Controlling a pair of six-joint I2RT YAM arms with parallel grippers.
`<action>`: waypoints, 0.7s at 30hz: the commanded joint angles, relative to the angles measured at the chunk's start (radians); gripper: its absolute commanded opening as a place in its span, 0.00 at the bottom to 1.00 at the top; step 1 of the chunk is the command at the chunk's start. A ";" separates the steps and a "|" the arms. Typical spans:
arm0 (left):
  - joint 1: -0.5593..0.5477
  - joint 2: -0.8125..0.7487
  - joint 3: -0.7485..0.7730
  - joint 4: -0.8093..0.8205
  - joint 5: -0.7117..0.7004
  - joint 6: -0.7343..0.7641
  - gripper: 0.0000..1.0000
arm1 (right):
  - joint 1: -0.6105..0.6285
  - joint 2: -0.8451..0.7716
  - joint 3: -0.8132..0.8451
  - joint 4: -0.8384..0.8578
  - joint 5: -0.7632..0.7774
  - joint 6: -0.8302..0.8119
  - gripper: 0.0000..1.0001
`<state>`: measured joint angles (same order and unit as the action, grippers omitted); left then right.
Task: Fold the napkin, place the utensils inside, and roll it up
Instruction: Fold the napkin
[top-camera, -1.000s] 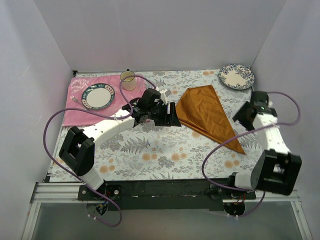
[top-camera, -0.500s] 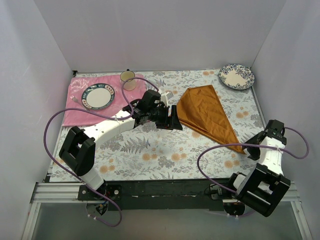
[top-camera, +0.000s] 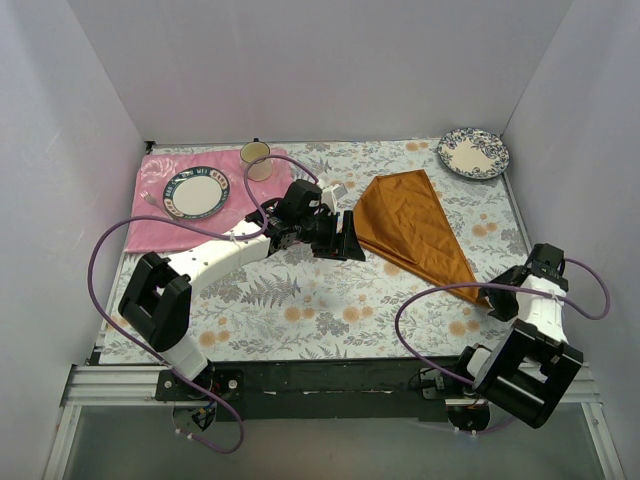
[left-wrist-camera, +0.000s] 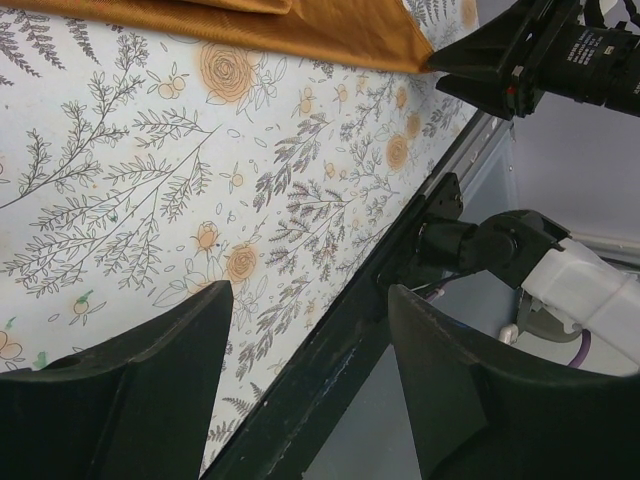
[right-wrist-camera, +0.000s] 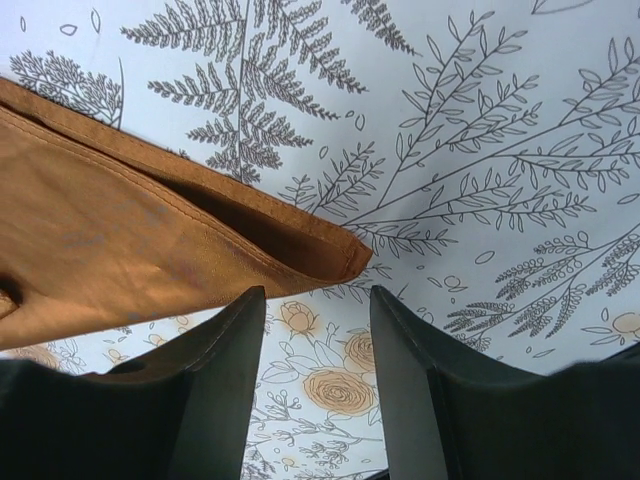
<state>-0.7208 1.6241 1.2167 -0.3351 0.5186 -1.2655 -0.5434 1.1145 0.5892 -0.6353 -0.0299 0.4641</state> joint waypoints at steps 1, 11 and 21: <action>0.007 -0.015 -0.011 0.011 0.021 0.014 0.63 | -0.009 0.018 -0.005 0.068 -0.004 0.031 0.54; 0.015 -0.003 -0.014 0.010 0.021 0.017 0.62 | -0.015 0.050 -0.051 0.146 0.050 0.080 0.50; 0.023 0.003 -0.019 0.018 0.038 0.012 0.62 | -0.015 0.007 -0.089 0.169 0.048 0.070 0.24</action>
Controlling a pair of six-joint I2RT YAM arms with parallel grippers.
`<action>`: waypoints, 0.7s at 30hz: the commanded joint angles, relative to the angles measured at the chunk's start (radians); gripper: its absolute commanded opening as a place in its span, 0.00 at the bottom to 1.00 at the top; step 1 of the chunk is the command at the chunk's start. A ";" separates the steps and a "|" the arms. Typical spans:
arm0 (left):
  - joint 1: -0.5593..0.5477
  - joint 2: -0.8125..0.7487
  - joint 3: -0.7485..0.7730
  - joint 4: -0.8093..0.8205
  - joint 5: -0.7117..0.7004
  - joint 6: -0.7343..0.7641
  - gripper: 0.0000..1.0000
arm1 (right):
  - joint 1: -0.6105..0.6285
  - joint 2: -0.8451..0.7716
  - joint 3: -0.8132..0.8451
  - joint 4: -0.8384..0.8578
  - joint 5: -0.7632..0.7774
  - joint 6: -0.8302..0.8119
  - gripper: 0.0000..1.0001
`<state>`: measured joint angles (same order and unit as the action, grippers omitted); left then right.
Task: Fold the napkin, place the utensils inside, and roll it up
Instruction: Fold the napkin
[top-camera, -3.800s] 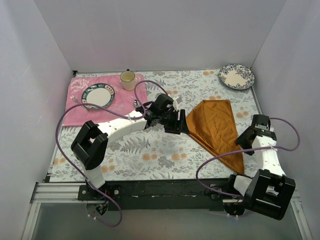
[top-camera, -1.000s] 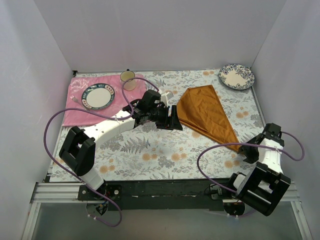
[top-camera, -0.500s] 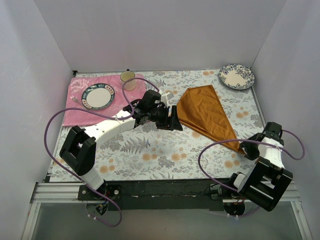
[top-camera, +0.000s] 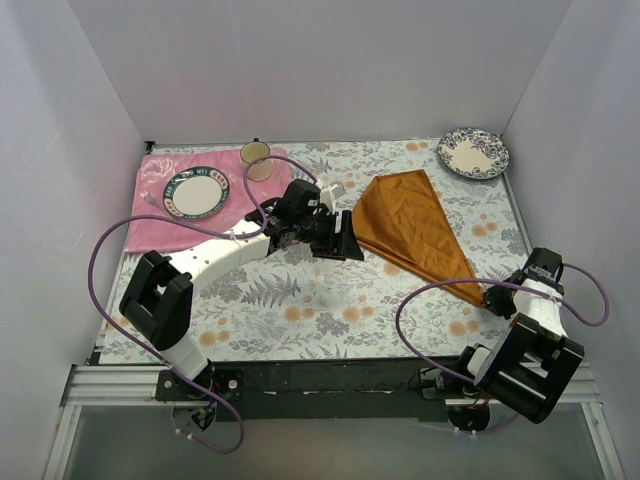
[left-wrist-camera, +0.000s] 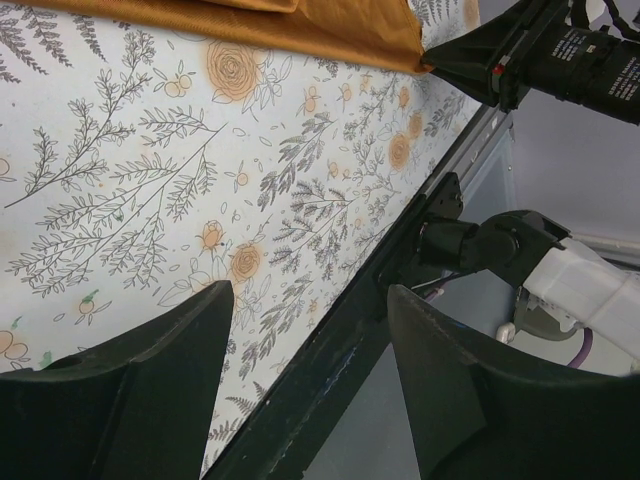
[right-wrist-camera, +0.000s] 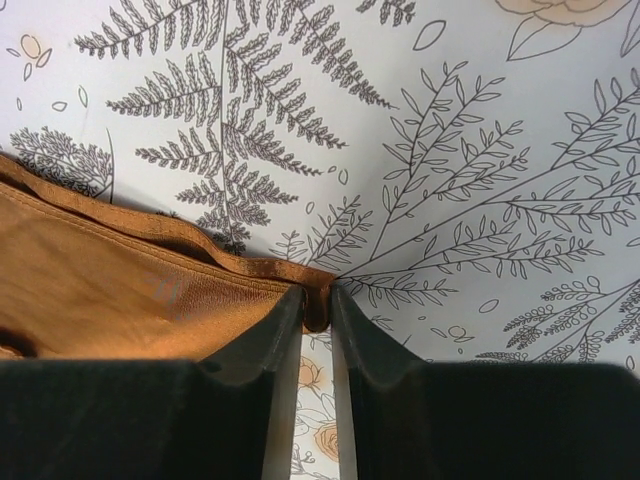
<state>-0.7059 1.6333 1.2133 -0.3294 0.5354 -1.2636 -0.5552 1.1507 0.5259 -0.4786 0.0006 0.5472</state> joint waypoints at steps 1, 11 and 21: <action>0.008 -0.004 -0.015 0.012 0.023 0.010 0.62 | -0.003 -0.040 -0.027 -0.003 0.019 -0.024 0.21; 0.031 0.000 -0.035 0.033 0.031 0.004 0.62 | 0.084 -0.158 0.054 -0.086 -0.028 -0.108 0.02; 0.063 -0.026 -0.058 0.038 -0.061 0.015 0.64 | 0.535 0.018 0.322 0.017 0.027 -0.223 0.02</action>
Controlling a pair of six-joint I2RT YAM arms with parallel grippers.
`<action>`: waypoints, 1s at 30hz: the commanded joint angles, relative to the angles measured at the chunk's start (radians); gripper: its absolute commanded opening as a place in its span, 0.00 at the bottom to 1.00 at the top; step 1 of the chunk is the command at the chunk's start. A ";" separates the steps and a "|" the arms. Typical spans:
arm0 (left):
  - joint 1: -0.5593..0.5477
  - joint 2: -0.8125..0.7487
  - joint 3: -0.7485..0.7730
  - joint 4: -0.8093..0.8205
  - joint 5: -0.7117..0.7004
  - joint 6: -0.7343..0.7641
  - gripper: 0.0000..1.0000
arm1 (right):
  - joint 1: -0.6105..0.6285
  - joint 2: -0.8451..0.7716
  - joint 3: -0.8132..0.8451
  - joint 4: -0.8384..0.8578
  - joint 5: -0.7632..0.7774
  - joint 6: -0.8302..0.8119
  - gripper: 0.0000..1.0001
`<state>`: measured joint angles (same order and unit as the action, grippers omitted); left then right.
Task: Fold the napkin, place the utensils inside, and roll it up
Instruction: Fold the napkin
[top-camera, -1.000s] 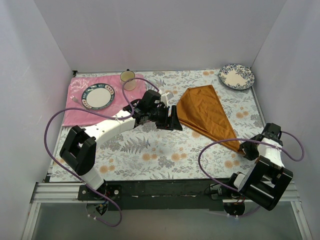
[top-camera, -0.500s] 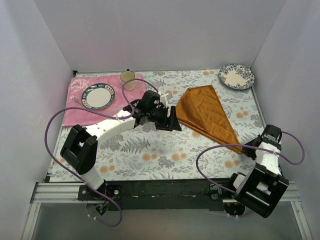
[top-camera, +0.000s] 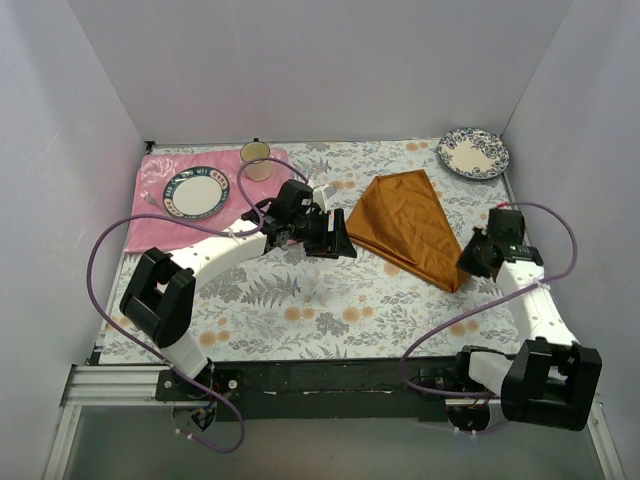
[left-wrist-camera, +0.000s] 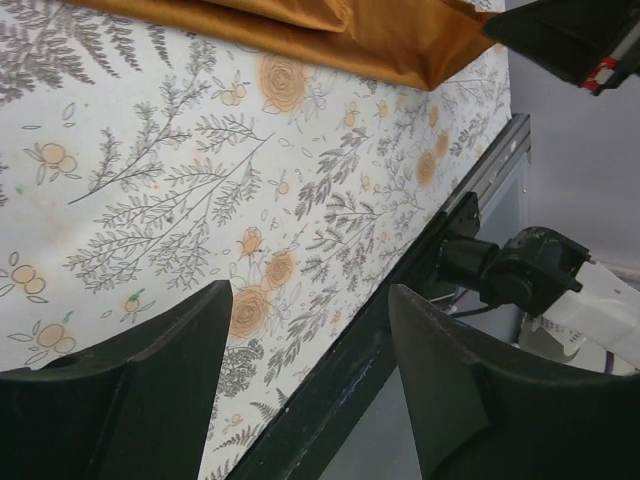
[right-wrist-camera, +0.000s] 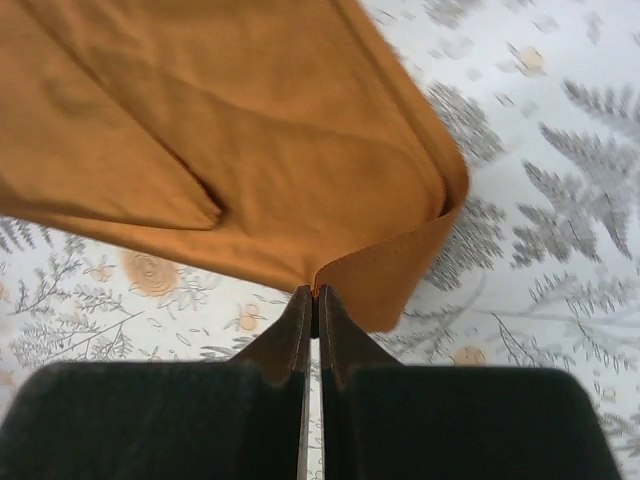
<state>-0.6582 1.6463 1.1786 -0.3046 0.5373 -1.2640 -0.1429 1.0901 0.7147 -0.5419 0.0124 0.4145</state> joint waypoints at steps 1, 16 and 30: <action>0.017 -0.048 -0.028 0.015 -0.085 0.020 0.64 | 0.187 0.144 0.170 0.080 0.020 -0.112 0.02; 0.032 -0.325 -0.094 -0.122 -0.370 -0.121 0.68 | 0.538 0.694 0.706 0.100 -0.071 -0.345 0.03; 0.032 -0.459 -0.157 -0.195 -0.435 -0.189 0.69 | 0.621 0.841 0.868 0.057 -0.129 -0.408 0.04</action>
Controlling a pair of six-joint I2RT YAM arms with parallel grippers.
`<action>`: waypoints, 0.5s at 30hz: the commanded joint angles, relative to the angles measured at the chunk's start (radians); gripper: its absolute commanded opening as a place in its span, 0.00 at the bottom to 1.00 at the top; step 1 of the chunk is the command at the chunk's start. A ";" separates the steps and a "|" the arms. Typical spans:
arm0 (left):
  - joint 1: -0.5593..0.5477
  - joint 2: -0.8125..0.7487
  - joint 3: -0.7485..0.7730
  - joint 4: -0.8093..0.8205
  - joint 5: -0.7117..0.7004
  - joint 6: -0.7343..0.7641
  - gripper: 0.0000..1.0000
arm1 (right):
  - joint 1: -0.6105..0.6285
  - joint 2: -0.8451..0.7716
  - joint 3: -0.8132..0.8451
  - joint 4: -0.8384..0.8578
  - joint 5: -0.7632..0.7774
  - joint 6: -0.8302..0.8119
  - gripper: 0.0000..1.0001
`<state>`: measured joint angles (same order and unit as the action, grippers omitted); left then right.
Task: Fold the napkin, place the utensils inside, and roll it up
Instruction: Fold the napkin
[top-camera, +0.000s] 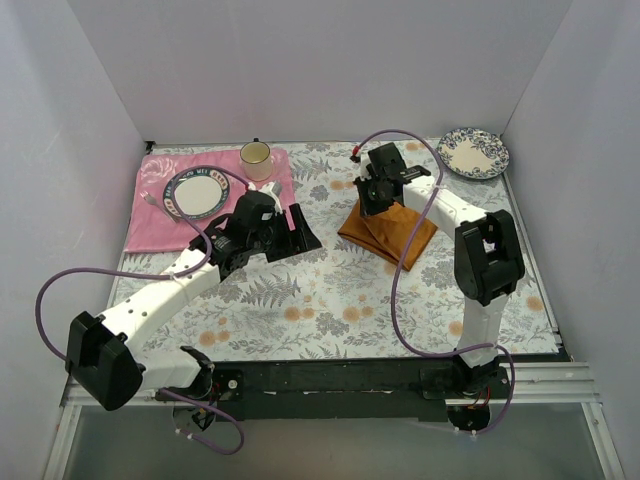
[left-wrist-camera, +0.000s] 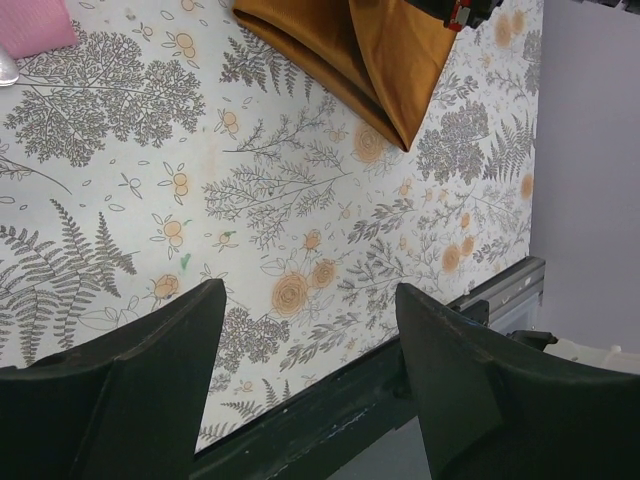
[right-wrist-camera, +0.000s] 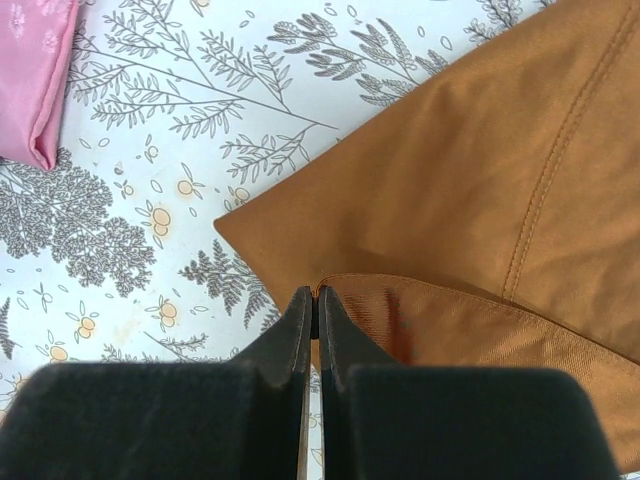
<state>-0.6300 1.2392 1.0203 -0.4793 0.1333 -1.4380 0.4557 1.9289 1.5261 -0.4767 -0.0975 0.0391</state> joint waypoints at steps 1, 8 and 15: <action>0.004 -0.050 0.001 -0.019 -0.024 -0.016 0.69 | 0.029 0.010 0.060 -0.010 -0.019 -0.034 0.04; 0.004 -0.044 -0.002 -0.013 -0.003 -0.018 0.69 | 0.057 0.041 0.072 -0.030 0.007 -0.062 0.05; 0.004 -0.020 0.001 0.007 0.023 -0.018 0.69 | 0.060 0.076 0.081 -0.039 -0.022 -0.073 0.07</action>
<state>-0.6300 1.2217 1.0203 -0.4862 0.1349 -1.4555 0.5156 1.9854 1.5635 -0.4992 -0.1020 -0.0082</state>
